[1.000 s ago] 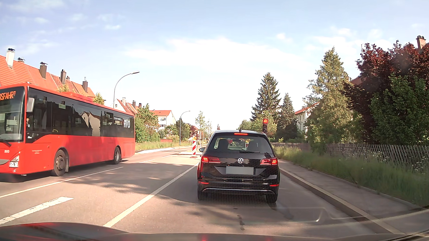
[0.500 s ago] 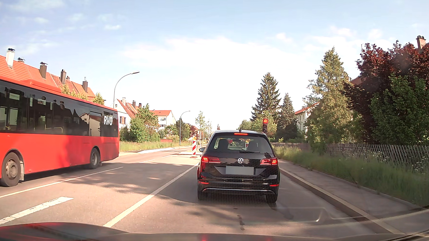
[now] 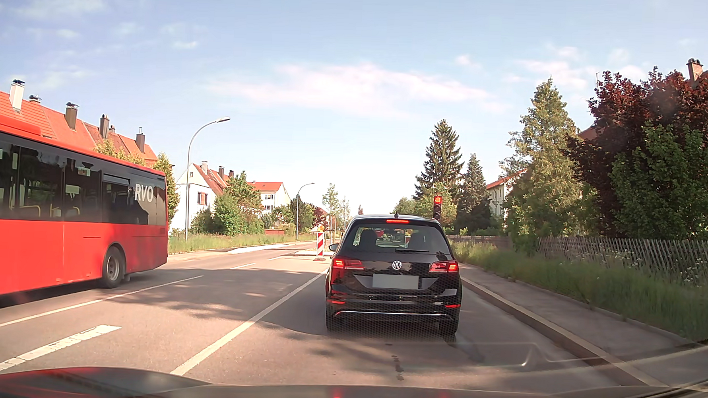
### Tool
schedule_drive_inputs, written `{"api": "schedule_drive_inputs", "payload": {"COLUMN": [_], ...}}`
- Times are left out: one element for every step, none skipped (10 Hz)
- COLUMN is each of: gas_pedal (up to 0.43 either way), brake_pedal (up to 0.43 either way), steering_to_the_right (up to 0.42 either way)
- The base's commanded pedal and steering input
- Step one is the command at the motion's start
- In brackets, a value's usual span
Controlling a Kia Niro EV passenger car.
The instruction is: Follow the waypoints while adhering to traffic rules and regulations
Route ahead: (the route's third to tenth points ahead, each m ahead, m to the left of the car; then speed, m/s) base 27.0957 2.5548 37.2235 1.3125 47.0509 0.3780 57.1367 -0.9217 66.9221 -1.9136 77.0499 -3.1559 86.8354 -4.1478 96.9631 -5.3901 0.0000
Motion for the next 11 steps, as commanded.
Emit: {"api": "schedule_drive_inputs", "payload": {"gas_pedal": [0.0, 0.0, 0.0, 0.0, 0.0, 0.0, 0.0, 0.0, 0.0, 0.0, 0.0], "brake_pedal": [0.25, 0.244, 0.244, 0.25, 0.25, 0.25, 0.25, 0.25, 0.244, 0.25, 0.25], "steering_to_the_right": [-0.021, -0.021, -0.021, -0.021, -0.021, -0.021, -0.021, -0.021, -0.021, -0.021, -0.021]}}
